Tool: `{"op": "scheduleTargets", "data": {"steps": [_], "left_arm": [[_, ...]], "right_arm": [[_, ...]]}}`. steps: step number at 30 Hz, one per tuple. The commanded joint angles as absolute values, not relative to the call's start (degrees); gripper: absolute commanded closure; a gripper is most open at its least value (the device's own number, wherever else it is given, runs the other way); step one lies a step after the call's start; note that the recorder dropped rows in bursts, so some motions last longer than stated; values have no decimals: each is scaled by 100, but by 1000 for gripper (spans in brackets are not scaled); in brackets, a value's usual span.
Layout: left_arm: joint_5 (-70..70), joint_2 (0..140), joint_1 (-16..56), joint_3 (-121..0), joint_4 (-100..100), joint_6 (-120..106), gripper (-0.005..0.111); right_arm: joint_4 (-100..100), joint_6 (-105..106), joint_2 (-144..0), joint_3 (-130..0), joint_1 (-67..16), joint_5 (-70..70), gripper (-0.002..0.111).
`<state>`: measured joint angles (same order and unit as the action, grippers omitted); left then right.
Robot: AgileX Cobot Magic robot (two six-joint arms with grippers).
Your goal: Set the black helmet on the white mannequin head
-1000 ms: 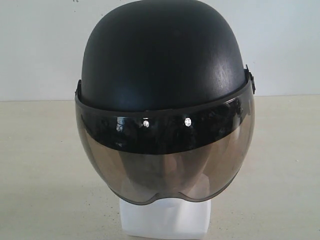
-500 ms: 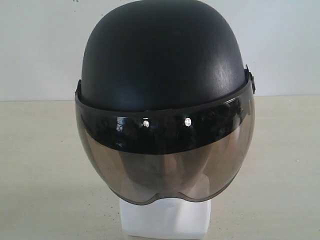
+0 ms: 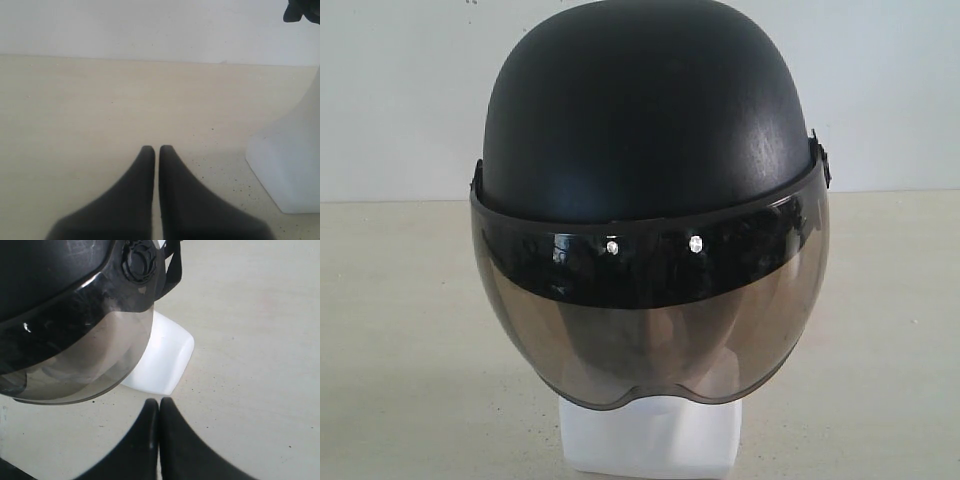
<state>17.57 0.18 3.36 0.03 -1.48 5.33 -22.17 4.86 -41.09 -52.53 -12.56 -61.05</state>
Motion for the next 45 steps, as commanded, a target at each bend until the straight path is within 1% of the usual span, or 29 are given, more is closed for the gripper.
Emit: {"op": "scheduleTargets", "data": {"steps": [1,6,8,9,10,11,12,13,14,16,19,22,26,32,40,45], "left_arm": [[1758,0,328,0,-171,489,102],[1758,0,328,0,-171,489,102],[1758,0,328,0,-171,489,102],[1758,0,328,0,-171,489,102],[1758,0,328,0,-171,489,102],[1758,0,328,0,-171,489,102],[1758,0,328,0,-171,489,102],[1758,0,328,0,-171,489,102],[1758,0,328,0,-171,489,102],[1758,0,328,0,-171,489,102],[1758,0,328,0,-171,489,102],[1758,0,328,0,-171,489,102],[1758,0,328,0,-171,489,102],[1758,0,328,0,-171,489,102],[1758,0,328,0,-171,489,102],[1758,0,328,0,-171,489,102]], "right_arm": [[-2210,495,-4065,-5263,-1258,-6103,108],[-2018,838,-4065,-5263,-1258,-5779,108],[-1992,933,-4065,-5240,-1258,-5215,108],[-2010,1035,-3927,-5068,-1258,-4565,108],[-2010,1045,-3804,-4854,-1248,-4129,108],[-2045,1045,-3451,-4420,-1248,-3371,108],[-2045,1029,-3278,-4133,-1248,-3130,108],[-2058,1021,-2796,-3531,-1185,-2695,108],[-2058,997,-2529,-3241,-1096,-2559,108],[-2045,997,-1628,-2402,-607,-2280,108],[-2036,997,-598,-1525,0,-1903,108],[-1910,1189,0,-1021,169,-1855,108],[-1898,1411,0,-500,169,-1778,108],[-2105,1205,0,-91,169,-1748,108],[-2355,1017,0,-60,169,-1873,108],[-1436,889,0,-60,169,-1823,108]]}}
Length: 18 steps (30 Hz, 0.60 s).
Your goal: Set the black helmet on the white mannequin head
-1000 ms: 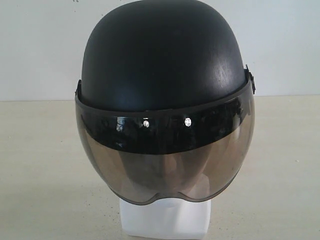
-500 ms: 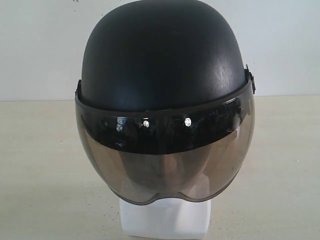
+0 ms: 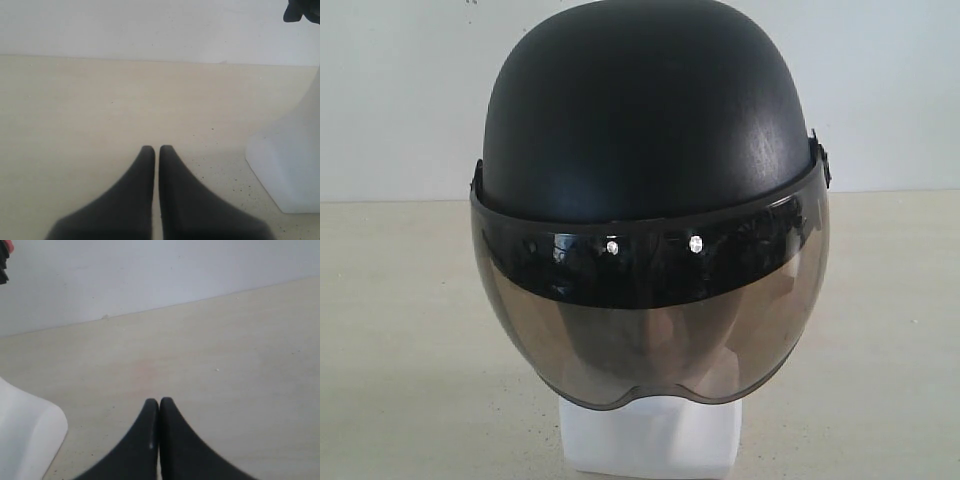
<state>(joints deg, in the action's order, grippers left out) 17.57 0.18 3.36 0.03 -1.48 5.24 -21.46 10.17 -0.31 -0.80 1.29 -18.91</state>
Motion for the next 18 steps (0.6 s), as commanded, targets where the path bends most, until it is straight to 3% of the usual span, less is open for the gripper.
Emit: {"op": "scheduleTargets", "data": {"steps": [1,18], "left_arm": [[1758,0,328,0,-171,489,102],[1758,0,328,0,-171,489,102]], "right_arm": [[-1144,824,0,-60,169,-1823,108],[-94,291,0,0,169,-1860,108]]}}
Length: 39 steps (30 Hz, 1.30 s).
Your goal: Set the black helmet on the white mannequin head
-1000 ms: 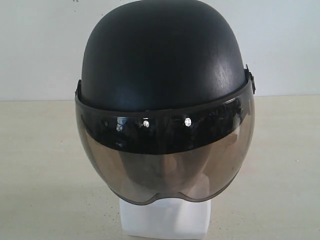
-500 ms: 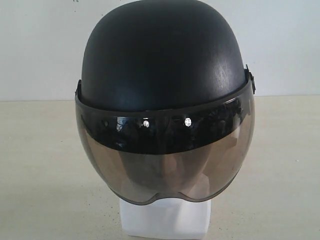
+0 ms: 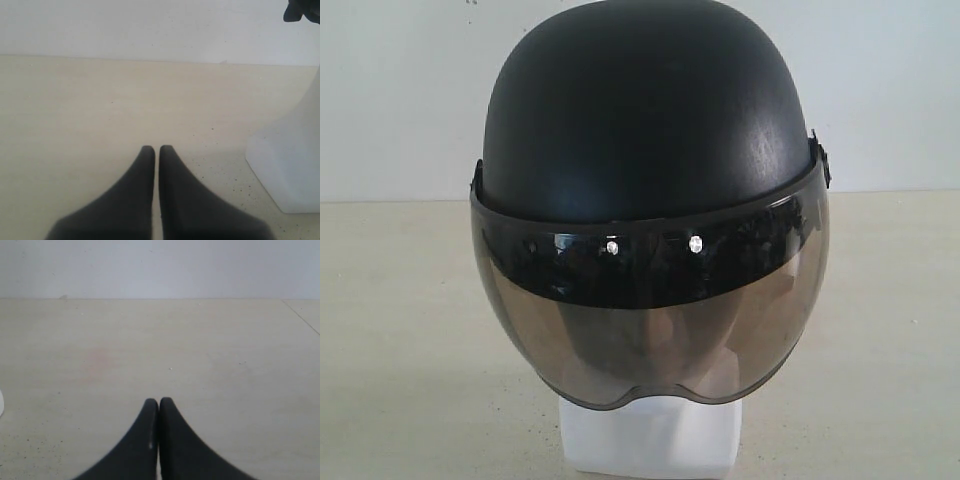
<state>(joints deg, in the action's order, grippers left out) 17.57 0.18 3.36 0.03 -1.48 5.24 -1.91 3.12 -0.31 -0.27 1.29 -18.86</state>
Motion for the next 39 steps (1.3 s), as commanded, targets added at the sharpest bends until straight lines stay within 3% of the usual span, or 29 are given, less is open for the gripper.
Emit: {"op": "scheduleTargets", "data": {"steps": [1,34,39], "left_arm": [[1758,0,328,0,-171,489,102],[1758,0,328,0,-171,489,102],[1758,0,-79,0,-172,489,102]], "right_arm": [[-94,291,0,0,169,-1860,108],[-110,247,0,0,-413,-1848,108],[-110,247,0,0,-413,-1848,108]]}}
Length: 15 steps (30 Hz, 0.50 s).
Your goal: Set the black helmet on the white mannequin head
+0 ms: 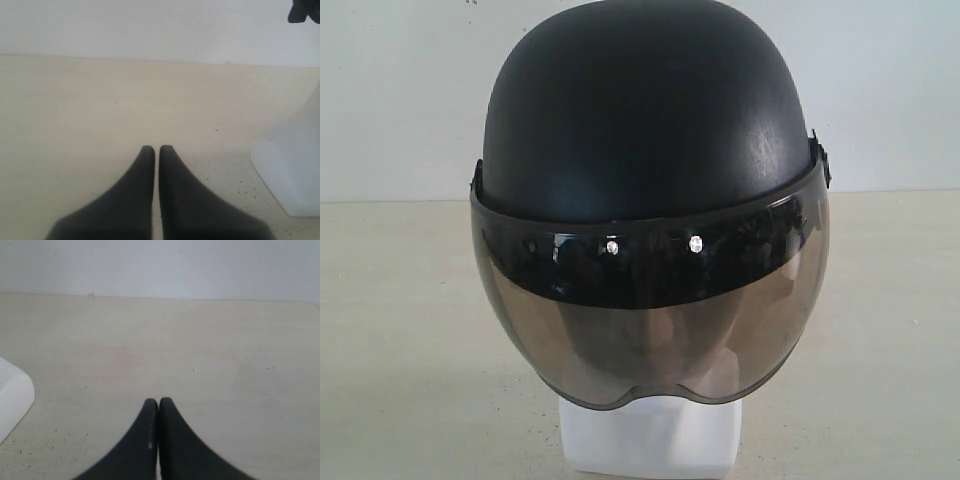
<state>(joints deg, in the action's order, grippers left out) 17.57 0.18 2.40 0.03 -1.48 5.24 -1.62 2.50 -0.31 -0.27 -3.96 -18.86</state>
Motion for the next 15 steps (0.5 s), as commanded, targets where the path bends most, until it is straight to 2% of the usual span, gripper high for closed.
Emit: {"op": "scheduleTargets", "data": {"steps": [1,15], "left_arm": [[1758,0,-150,0,-172,489,102],[1758,0,-229,0,-172,489,102]], "right_arm": [[-110,247,0,0,-413,-1848,108],[-110,247,0,0,-413,-1848,108]]}}
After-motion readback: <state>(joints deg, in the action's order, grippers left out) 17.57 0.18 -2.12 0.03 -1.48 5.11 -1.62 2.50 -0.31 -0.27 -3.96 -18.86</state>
